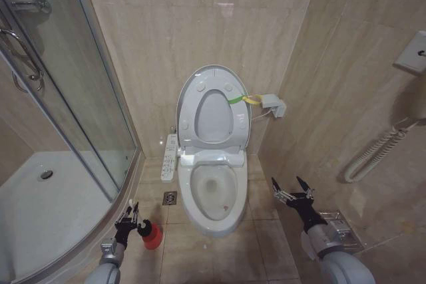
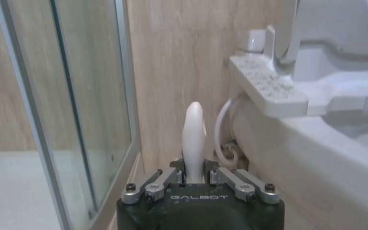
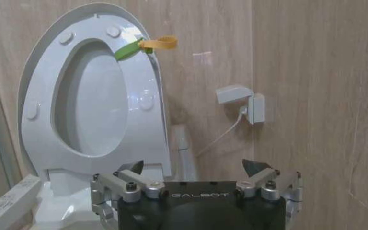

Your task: Open the toilet lid, clean the toilet bowl with a toilet brush, close the toilet lid, and flush.

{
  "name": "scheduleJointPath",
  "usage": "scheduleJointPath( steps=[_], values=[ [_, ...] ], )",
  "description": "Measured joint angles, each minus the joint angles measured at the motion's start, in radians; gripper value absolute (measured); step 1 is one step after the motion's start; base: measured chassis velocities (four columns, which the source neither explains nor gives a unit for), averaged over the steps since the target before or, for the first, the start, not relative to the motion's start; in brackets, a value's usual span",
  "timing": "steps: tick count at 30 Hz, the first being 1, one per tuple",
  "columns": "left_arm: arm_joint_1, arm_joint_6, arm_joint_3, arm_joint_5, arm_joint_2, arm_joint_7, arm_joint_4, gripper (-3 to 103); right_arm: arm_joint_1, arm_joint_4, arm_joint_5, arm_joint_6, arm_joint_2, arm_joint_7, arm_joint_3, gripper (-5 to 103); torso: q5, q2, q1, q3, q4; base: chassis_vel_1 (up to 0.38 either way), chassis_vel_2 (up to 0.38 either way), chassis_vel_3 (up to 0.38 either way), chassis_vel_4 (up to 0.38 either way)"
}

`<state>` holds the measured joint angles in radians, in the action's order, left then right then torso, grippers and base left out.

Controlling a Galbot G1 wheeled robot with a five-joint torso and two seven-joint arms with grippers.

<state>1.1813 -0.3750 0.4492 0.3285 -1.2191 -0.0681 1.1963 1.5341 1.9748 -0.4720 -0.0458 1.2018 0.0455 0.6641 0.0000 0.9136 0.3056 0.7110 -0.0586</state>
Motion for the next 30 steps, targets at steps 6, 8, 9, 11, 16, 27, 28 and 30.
scheduleJointPath(
  steps=[6,8,9,11,16,27,28,30],
  values=[
    [0.049,0.013,0.009,-0.001,0.018,0.008,0.122,19,0.0,0.0,0.0,0.0,0.0,0.0,0.0,100,-0.0001,0.0,0.0,0.0,0.0001,0.0,0.0,0.0,0.0],
    [0.059,0.017,0.01,-0.001,0.023,0.009,0.153,19,0.0,0.0,0.0,0.0,0.0,0.0,0.0,100,-0.0001,0.0,0.0,0.0,0.0,0.0,0.0,0.0,0.0],
    [0.071,0.021,0.011,-0.001,0.029,0.01,0.184,19,0.0,0.0,0.0,0.0,0.0,0.0,0.0,100,0.0,0.0,0.0,0.0,-0.0001,0.0,0.0,0.0,0.0],
    [0.081,0.025,0.011,0.0,0.033,0.01,0.214,19,0.0,0.0,0.0,0.0,0.0,0.0,0.0,100,0.0,0.0,0.0,0.0,0.0,0.0,0.0,0.0,0.0],
    [0.13,0.041,0.015,-0.016,0.052,0.016,0.323,19,0.0,0.0,0.0,0.0,0.0,0.0,0.0,100,0.0,0.0,0.0,0.0,0.0,0.0,0.0,0.0,0.0],
    [0.218,0.139,0.062,-0.039,0.122,0.054,0.551,19,0.0,0.0,0.0,0.0,0.0,0.0,0.0,100,0.0001,0.0,0.0,0.0,0.0,0.0,0.0,0.0,0.0],
    [0.218,0.139,0.062,-0.039,0.122,0.054,0.551,19,0.0,0.0,0.0,0.0,0.0,0.0,0.0,100,0.0001,0.0,0.0,0.0,0.0,0.0,0.0,0.0,0.0],
    [0.234,0.151,0.077,-0.039,0.136,0.061,0.594,19,0.0,0.0,0.0,0.0,0.0,0.0,0.0,100,-0.0001,0.0,0.0,0.0,0.0,0.0,0.0,0.0,0.0]
  ],
)
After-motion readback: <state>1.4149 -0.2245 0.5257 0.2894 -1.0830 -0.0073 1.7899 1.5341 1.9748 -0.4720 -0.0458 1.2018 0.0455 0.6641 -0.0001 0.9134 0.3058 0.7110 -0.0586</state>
